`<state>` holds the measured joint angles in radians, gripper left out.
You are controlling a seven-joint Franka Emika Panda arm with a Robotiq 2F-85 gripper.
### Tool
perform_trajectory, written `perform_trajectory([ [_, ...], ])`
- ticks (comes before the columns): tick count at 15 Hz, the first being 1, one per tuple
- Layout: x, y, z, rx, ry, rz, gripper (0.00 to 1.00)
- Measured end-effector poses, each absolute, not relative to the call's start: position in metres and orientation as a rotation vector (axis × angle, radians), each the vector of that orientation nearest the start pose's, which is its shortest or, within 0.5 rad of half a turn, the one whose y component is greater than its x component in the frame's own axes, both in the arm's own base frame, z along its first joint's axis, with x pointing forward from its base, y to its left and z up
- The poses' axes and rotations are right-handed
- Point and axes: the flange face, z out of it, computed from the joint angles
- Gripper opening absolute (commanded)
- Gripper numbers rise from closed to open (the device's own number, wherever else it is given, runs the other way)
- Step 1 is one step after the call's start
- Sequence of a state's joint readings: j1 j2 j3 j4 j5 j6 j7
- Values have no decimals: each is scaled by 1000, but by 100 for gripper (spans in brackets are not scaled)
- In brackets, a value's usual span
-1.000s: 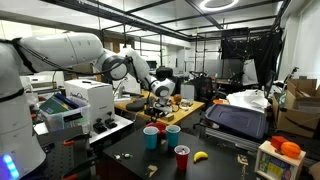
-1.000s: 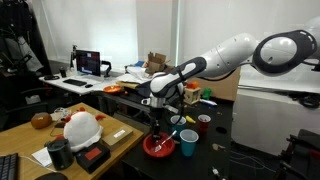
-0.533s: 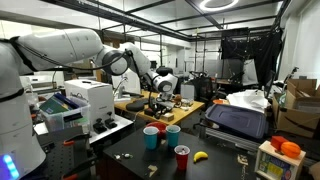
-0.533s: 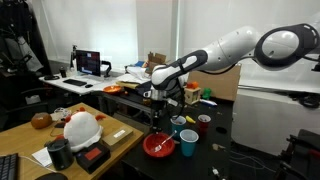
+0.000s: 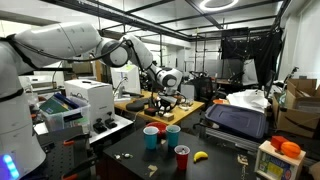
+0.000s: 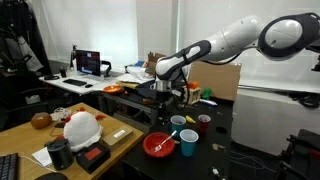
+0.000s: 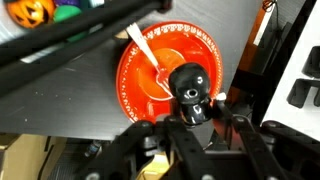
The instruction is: Pick up the contents in the orange bowl and put them in the blue cup
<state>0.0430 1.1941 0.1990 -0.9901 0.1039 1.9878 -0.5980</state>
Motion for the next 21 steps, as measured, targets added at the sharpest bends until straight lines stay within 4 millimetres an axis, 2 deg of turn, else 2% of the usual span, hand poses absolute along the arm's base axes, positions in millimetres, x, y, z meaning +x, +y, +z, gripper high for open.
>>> perform_trajectory([
  [12, 714, 69, 124, -2689, -760, 343, 13],
  [17, 693, 58, 119, -2655, -707, 404, 13],
  [21, 675, 57, 102, -2624, -676, 466, 13],
])
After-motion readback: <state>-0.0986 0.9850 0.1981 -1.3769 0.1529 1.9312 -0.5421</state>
